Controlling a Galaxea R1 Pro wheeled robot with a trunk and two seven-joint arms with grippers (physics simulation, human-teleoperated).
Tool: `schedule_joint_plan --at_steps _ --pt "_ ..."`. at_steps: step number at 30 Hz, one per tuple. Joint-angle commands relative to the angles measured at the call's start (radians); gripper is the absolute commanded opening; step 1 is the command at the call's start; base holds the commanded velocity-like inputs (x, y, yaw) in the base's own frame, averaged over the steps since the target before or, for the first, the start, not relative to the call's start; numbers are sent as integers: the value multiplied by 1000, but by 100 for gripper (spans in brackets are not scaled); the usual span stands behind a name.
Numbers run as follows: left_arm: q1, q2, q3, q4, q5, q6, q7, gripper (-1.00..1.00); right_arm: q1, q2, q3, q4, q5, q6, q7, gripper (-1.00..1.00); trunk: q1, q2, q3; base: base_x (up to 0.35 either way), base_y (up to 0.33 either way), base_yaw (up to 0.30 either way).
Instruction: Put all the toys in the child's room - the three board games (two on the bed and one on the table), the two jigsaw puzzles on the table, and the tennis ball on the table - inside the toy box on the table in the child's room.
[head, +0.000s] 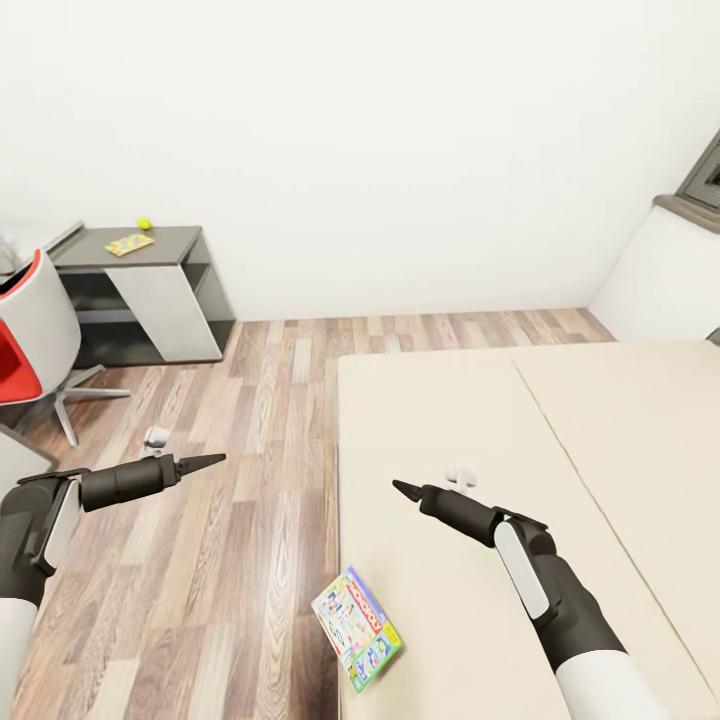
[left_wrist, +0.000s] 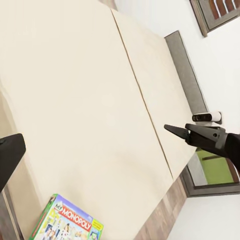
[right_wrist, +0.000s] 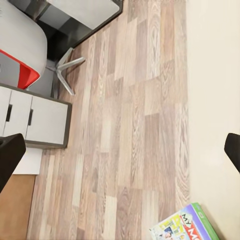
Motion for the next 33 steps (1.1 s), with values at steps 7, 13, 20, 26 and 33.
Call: schedule_joint_plan --at_steps 7,13,20,26,33 --pt "-1 2 1 0 2 8 -1 100 -1 5 3 1 -3 5 -3 100 1 -2 10 0 0 0" --pt "-1 1 1 0 2 8 -1 100 -1 8 5 1 -2 4 -5 100 1 -2 20 0 0 0" --pt "-1 -1 0 0 2 8 0 100 -1 6 4 1 -3 4 -5 100 1 -2 31 0 0 0" --pt "-1 -2 -1 0 2 8 0 100 -1 5 3 1 -3 5 -4 100 1 -2 41 0 0 0" --pt "-1 -3 -3 0 2 8 0 100 -1 6 3 1 -3 5 -3 100 1 -2 52 0 0 0"
